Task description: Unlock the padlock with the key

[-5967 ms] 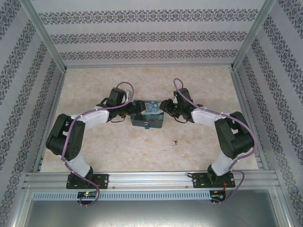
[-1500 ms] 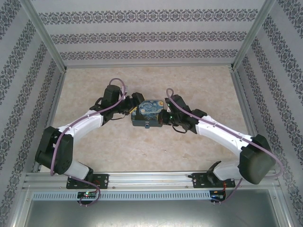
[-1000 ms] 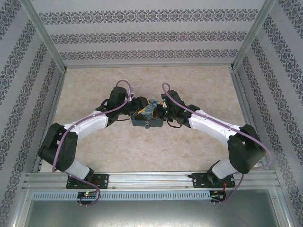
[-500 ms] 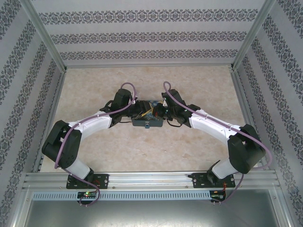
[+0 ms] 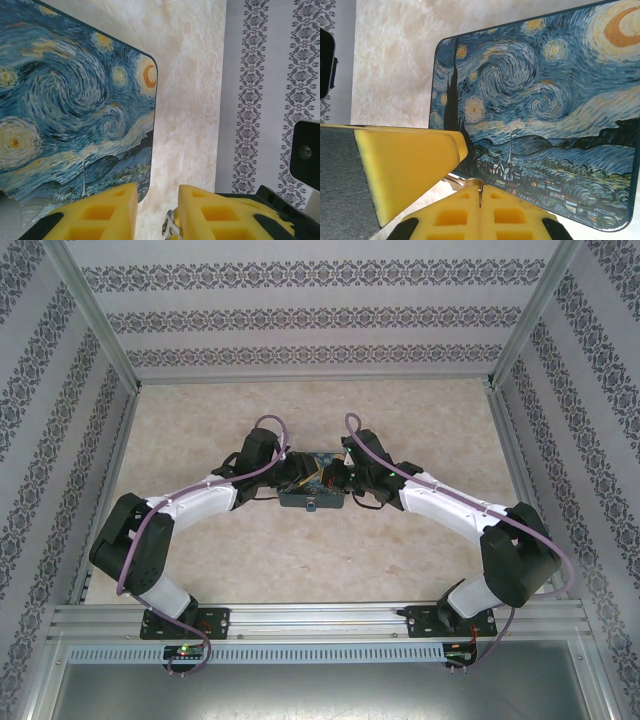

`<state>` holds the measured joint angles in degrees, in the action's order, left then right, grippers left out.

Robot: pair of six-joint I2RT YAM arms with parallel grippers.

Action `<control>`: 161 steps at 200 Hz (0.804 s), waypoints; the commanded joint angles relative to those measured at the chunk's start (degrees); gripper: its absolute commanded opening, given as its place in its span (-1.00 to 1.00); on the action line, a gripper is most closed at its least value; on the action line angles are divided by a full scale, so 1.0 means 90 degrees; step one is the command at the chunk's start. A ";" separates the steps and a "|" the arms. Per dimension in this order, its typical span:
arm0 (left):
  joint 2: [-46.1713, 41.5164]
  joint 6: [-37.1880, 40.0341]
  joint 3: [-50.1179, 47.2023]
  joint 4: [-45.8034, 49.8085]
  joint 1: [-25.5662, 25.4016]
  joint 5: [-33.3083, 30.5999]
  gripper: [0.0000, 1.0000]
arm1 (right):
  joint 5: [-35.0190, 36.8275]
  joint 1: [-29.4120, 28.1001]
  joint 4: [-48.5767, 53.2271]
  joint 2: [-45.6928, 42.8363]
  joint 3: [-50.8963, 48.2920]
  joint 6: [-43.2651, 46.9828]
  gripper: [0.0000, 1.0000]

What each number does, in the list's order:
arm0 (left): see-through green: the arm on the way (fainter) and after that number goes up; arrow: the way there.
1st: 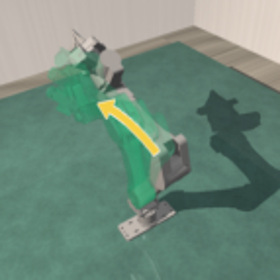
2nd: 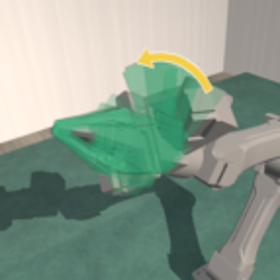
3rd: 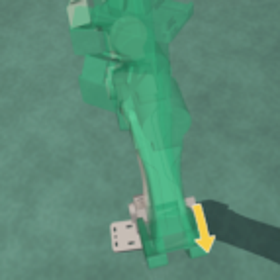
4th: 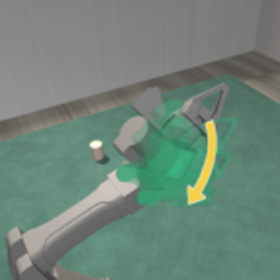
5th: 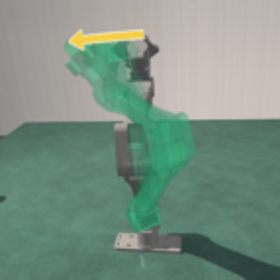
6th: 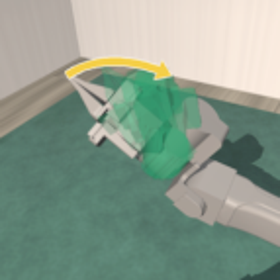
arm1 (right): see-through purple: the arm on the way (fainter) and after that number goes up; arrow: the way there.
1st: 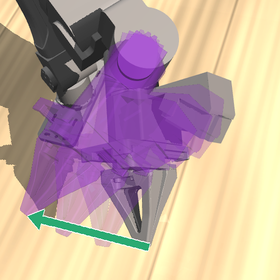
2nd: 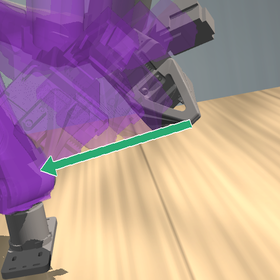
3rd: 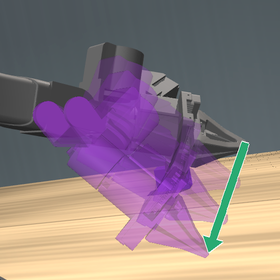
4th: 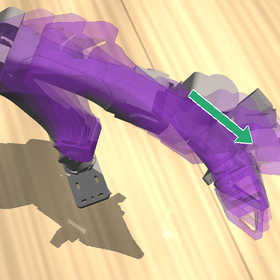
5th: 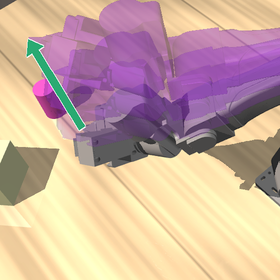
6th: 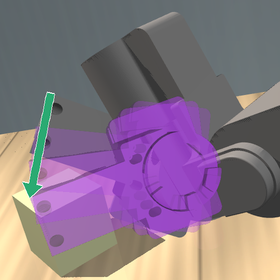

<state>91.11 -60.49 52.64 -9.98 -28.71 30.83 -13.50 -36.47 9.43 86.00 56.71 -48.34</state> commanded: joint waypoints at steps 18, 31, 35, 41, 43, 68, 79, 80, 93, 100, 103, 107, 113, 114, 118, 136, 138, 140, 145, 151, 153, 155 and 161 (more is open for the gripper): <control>0.0081 0.0071 0.0259 -0.0296 -0.0085 -0.0140 -0.39 | -0.0108 0.0030 -0.0175 -0.0073 -0.0157 -0.0126 -1.00; 0.0110 0.0071 0.0265 -0.0302 -0.0086 -0.0136 -0.41 | -0.0111 0.0029 -0.0187 -0.0080 -0.0175 -0.0137 -1.00; 0.0119 0.0071 0.0264 -0.0316 -0.0085 -0.0138 -0.42 | -0.0104 0.0029 -0.0184 -0.0088 -0.0186 -0.0137 -1.00; 0.0122 0.0063 0.0278 -0.0326 -0.0089 -0.0133 -0.44 | -0.0108 0.0024 -0.0188 -0.0084 -0.0196 -0.0137 -1.00; 0.0131 0.0061 0.0275 -0.0327 -0.0088 -0.0129 -0.45 | -0.0103 0.0027 -0.0196 -0.0085 -0.0197 -0.0135 -1.00; 0.0160 0.0046 0.0274 -0.0383 -0.0083 -0.0101 -0.51 | -0.0129 0.0028 -0.0214 -0.0099 -0.0215 -0.0146 -1.00; 0.0180 0.0046 0.0286 -0.0395 -0.0092 -0.0083 -0.51 | -0.0129 0.0020 -0.0230 -0.0100 -0.0215 -0.0135 -1.00; 0.0185 0.0049 0.0290 -0.0390 -0.0091 -0.0084 -0.51 | -0.0130 0.0019 -0.0234 -0.0101 -0.0221 -0.0136 -1.00; 0.0189 0.0046 0.0274 -0.0386 -0.0093 -0.0081 -0.50 | -0.0134 0.0029 -0.0243 -0.0093 -0.0218 -0.0135 -1.00; 0.0192 0.0041 0.0276 -0.0387 -0.0099 -0.0079 -0.50 | -0.0140 0.0029 -0.0248 -0.0098 -0.0219 -0.0146 -1.00; 0.0194 0.0041 0.0274 -0.0378 -0.0108 -0.0085 -0.50 | -0.0140 0.0033 -0.0263 -0.0099 -0.0226 -0.0144 -1.00; 0.0193 0.0041 0.0268 -0.0373 -0.0103 -0.0085 -0.50 | -0.0141 0.0029 -0.0275 -0.0088 -0.0227 -0.0145 -1.00; 0.0198 0.0043 0.0269 -0.0376 -0.0111 -0.0082 -0.50 | -0.0141 0.0029 -0.0272 -0.0075 -0.0236 -0.0143 -1.00; 0.0194 0.0042 0.0271 -0.0376 -0.0116 -0.0079 -0.50 | -0.0141 0.0029 -0.0272 -0.0075 -0.0236 -0.0143 -1.00; 0.0199 0.0047 0.0265 -0.0373 -0.0113 -0.0084 -0.50 | -0.0151 0.0029 -0.0271 -0.0075 -0.0236 -0.0133 -1.00; 0.0215 0.0041 0.0255 -0.0384 -0.0127 -0.0097 -0.58 | -0.0179 0.0038 -0.0286 -0.0065 -0.0246 -0.0136 -1.00; 0.0215 0.0044 0.0262 -0.0385 -0.0127 -0.0096 -0.60 | -0.0180 0.0038 -0.0286 -0.0063 -0.0251 -0.0137 -1.00; 0.0215 0.0042 0.0271 -0.0385 -0.0127 -0.0088 -0.61 | -0.0178 0.0038 -0.0291 -0.0065 -0.0255 -0.0137 -1.00; 0.0223 0.0046 0.0264 -0.0390 -0.0134 -0.0087 -0.61 | -0.0180 0.0048 -0.0305 -0.0064 -0.0253 -0.0132 -1.00; 0.0235 0.0041 0.0282 -0.0387 -0.0147 -0.0093 -0.62 | -0.0180 0.0056 -0.0308 -0.0063 -0.0259 -0.0132 -1.00; 0.0232 0.0041 0.0276 -0.0388 -0.0149 -0.0090 -0.62 | -0.0178 0.0050 -0.0314 -0.0063 -0.0259 -0.0128 -1.00; 0.0237 0.0041 0.0279 -0.0386 -0.0150 -0.0094 -0.62 | -0.0179 0.0049 -0.0317 -0.0063 -0.0264 -0.0135 -1.00; 0.0238 0.0046 0.0285 -0.0376 -0.0155 -0.0095 -0.62 | -0.0181 0.0058 -0.0323 -0.0064 -0.0274 -0.0137 -1.00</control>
<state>92.44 -60.49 53.65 -11.22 -28.93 29.98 -14.46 -36.47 7.79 86.00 55.13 -49.39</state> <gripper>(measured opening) 0.192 0.050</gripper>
